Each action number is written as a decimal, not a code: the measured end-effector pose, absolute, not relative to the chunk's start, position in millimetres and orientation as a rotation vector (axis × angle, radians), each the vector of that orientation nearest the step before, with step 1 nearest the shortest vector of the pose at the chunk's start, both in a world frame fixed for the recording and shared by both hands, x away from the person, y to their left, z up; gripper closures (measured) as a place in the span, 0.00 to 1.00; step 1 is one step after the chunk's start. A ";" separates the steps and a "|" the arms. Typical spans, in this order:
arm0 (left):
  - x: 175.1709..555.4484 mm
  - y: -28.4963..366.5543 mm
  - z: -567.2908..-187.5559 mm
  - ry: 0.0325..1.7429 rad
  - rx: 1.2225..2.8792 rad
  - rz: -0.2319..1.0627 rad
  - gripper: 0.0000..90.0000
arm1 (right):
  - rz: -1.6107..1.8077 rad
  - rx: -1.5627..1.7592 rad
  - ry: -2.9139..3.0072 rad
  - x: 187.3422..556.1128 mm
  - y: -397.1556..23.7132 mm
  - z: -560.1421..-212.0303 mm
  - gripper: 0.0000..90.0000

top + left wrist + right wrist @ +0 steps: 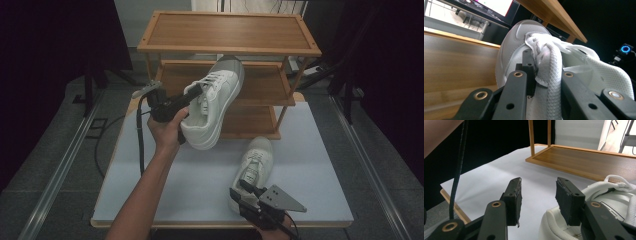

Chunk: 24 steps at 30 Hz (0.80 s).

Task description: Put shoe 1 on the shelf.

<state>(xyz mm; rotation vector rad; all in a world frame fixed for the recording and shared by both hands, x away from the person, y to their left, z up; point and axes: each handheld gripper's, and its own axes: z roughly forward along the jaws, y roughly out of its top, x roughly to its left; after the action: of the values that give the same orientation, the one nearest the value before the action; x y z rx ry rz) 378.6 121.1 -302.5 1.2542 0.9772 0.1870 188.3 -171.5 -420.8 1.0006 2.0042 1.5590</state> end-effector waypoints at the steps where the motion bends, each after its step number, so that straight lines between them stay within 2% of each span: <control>1: 381.6 120.5 -302.6 0.984 1.249 0.185 0.91 | 1.559 1.002 2.003 188.3 -171.7 -420.6 0.61; 24: 432.6 115.2 -307.3 1.152 1.167 0.285 0.90 | 1.562 1.019 2.001 189.3 -174.1 -421.4 0.61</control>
<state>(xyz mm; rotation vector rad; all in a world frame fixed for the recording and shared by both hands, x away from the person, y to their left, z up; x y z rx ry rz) 432.6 115.2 -307.3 1.1672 1.1519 0.2845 189.3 -174.1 -421.4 1.0195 2.0015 1.5617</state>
